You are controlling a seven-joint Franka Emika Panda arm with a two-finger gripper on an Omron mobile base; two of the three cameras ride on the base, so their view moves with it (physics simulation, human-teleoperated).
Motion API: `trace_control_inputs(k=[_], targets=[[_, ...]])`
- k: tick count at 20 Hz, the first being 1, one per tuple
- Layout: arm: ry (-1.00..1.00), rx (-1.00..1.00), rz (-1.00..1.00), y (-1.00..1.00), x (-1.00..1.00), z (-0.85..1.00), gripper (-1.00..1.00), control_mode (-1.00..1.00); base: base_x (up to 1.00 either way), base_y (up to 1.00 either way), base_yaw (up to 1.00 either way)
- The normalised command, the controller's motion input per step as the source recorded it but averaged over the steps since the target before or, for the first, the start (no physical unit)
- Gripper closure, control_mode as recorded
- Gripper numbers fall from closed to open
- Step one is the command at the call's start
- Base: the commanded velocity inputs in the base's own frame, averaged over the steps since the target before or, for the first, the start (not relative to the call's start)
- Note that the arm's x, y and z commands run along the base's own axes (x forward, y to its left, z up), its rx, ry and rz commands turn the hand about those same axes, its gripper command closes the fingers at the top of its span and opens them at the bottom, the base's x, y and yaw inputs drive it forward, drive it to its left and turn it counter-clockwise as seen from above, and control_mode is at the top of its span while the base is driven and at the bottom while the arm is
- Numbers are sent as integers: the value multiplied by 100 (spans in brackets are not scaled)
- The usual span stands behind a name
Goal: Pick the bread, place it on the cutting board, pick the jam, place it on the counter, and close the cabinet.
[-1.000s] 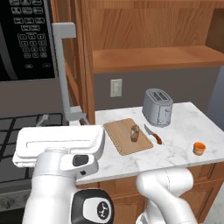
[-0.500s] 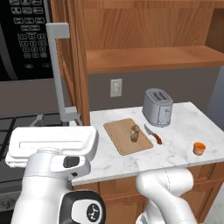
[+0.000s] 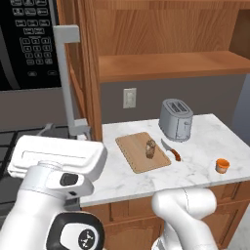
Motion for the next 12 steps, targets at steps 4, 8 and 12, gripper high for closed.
trace_control_inputs(k=[4, 8, 12], targets=[[0, 0, -15, -14, 40, 0, -100, -100, 0, 0, 0], [-1, 2, -14, -24, 41, 0, -100, -100, 0, 0, 0], [-3, 4, -11, -36, 36, 0, -100, -100, 0, 0, 0]])
